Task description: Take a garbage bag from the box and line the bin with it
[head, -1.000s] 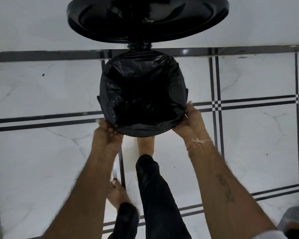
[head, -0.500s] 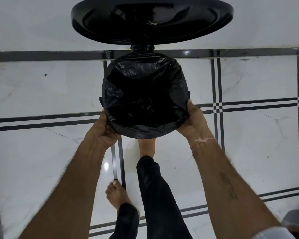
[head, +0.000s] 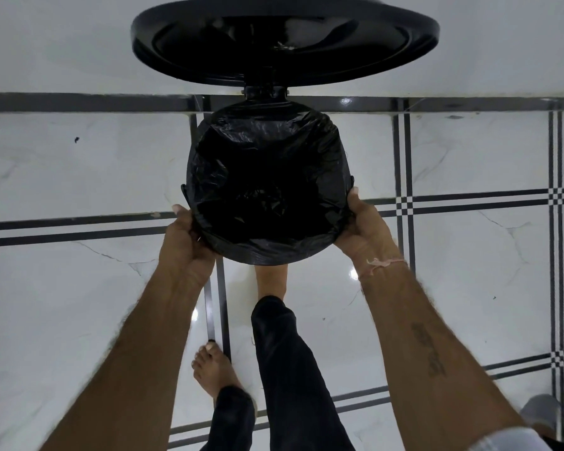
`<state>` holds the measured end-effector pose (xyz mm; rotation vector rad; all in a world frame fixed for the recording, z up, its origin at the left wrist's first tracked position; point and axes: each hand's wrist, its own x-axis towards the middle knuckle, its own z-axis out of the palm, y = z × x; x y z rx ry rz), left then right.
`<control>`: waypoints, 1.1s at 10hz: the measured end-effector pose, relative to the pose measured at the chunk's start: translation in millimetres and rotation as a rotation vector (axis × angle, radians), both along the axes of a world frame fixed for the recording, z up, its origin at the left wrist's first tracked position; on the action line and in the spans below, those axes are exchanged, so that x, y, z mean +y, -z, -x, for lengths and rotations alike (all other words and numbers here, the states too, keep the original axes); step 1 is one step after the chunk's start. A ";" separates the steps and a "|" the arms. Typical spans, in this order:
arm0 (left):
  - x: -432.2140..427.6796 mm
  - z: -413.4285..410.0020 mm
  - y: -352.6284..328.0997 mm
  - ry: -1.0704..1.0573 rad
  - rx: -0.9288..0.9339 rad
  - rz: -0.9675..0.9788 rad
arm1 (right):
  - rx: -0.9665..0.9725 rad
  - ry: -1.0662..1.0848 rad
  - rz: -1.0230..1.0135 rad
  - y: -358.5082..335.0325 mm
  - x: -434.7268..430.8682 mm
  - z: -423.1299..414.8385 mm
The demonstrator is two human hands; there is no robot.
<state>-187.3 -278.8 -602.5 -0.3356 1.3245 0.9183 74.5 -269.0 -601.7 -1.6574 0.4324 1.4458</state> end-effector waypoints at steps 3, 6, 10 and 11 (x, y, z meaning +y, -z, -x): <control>-27.5 -12.3 -5.0 -0.042 0.060 -0.025 | -0.132 -0.073 0.036 -19.1 -14.1 11.2; -43.4 -36.5 -3.7 -0.284 -0.050 0.111 | -0.029 0.240 0.067 -20.2 -47.6 51.6; -31.5 -28.6 -46.1 0.028 0.086 0.129 | -0.090 -0.012 0.067 -66.5 -53.8 76.7; -16.1 -22.2 -78.0 0.167 0.192 0.099 | -0.194 -0.199 0.064 -90.3 -36.5 64.6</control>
